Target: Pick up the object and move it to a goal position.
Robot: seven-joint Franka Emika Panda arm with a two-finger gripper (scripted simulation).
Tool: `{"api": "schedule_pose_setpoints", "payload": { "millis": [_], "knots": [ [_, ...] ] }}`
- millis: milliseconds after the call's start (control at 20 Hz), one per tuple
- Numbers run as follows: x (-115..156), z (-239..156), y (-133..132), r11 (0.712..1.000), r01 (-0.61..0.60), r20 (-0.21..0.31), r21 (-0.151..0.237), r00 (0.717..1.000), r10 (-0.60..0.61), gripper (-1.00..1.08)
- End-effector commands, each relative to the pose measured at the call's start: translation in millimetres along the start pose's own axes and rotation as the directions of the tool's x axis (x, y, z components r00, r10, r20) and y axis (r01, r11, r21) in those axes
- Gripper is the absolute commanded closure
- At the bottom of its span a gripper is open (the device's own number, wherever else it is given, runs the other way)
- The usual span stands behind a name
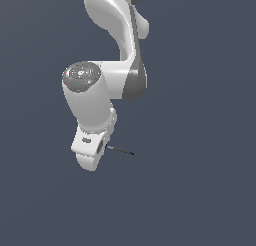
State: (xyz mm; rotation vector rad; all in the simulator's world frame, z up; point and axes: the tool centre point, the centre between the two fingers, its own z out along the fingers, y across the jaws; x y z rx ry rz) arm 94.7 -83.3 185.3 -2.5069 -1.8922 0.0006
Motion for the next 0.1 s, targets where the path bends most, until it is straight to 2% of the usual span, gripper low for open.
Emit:
{"api": "schedule_pose_setpoints", "payload": {
  "millis": [0,50],
  "knots": [
    [0.5,-1.7,1.8,1.000,0.000,0.000,-0.001,1.000,0.000,1.08],
    [0.5,-1.8,1.9,1.000,0.000,0.000,-0.001,1.000,0.000,1.08]
  ]
}}
